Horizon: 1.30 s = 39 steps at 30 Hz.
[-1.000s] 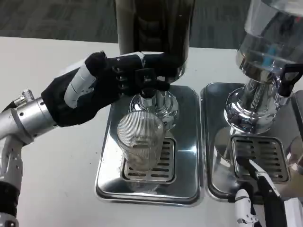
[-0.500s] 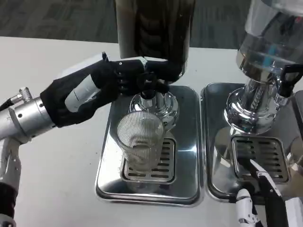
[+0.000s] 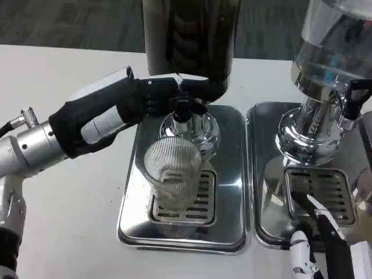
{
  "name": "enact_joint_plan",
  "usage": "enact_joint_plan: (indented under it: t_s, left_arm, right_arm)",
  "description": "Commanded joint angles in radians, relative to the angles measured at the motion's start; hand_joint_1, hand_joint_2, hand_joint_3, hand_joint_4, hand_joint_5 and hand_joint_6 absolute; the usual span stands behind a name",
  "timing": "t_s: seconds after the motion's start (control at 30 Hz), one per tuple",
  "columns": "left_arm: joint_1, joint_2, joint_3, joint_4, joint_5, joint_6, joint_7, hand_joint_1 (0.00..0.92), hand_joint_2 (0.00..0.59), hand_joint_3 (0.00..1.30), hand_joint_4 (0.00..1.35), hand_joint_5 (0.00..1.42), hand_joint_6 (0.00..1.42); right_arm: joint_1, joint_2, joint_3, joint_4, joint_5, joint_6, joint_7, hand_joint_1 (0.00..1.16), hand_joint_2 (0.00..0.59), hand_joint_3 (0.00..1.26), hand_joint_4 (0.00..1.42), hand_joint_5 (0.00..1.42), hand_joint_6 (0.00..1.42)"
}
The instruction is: Grasp the cup under the faucet to collect the drink, then remove the cup.
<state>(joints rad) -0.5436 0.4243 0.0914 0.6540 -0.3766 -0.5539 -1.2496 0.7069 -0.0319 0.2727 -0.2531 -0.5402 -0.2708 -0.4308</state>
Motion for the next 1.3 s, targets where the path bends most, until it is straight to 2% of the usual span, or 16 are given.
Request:
enact_joint_plan:
  t_s: [0.03, 0.73, 0.93, 0.97, 1.0, 1.1, 1.3]
  left_arm:
    - [0.027, 0.006, -0.034, 0.001, 0.039, -0.039, -0.021, 0.000, 0.058, 0.26, 0.13, 0.12, 0.21]
    - [0.046, 0.027, -0.074, 0.020, 0.086, -0.244, 0.023, 0.000, 0.054, 0.25, 0.12, 0.11, 0.21]
    - [0.048, 0.035, -0.091, 0.025, 0.089, -0.266, 0.048, 0.000, 0.052, 0.25, 0.12, 0.11, 0.22]
    - [0.049, 0.037, -0.094, 0.025, 0.089, -0.270, 0.052, 0.000, 0.053, 0.25, 0.12, 0.11, 0.22]
    - [0.051, 0.039, -0.097, 0.022, 0.088, -0.272, 0.056, 0.000, 0.053, 0.25, 0.12, 0.11, 0.22]
    - [0.057, 0.043, -0.104, 0.016, 0.088, -0.275, 0.067, 0.000, 0.055, 0.25, 0.11, 0.11, 0.22]
    - [0.064, 0.051, -0.108, 0.012, 0.085, -0.280, 0.077, 0.000, 0.055, 0.25, 0.11, 0.11, 0.22]
  right_arm:
    - [-0.002, -0.004, -0.006, -0.016, 0.009, -0.013, 0.009, 0.20, 0.559, 0.24, 0.19, 0.15, 0.06]
    - [-0.013, -0.010, -0.012, -0.029, 0.021, -0.012, 0.033, 0.21, 0.558, 0.24, 0.18, 0.15, 0.06]
    - [-0.040, -0.032, -0.012, -0.016, 0.080, -0.072, 0.068, 0.22, 0.538, 0.24, 0.18, 0.15, 0.06]
    - [-0.046, -0.036, -0.012, -0.012, 0.093, -0.085, 0.077, 0.23, 0.508, 0.24, 0.17, 0.15, 0.06]
    - [-0.050, -0.039, -0.014, -0.014, 0.099, -0.088, 0.087, 0.28, 0.455, 0.24, 0.18, 0.16, 0.07]
    - [-0.081, -0.062, -0.017, -0.008, 0.146, -0.092, 0.153, 0.37, 0.336, 0.22, 0.18, 0.17, 0.10]
    - [-0.119, -0.078, -0.023, 0.011, 0.217, -0.102, 0.232, 0.44, 0.254, 0.16, 0.15, 0.18, 0.11]
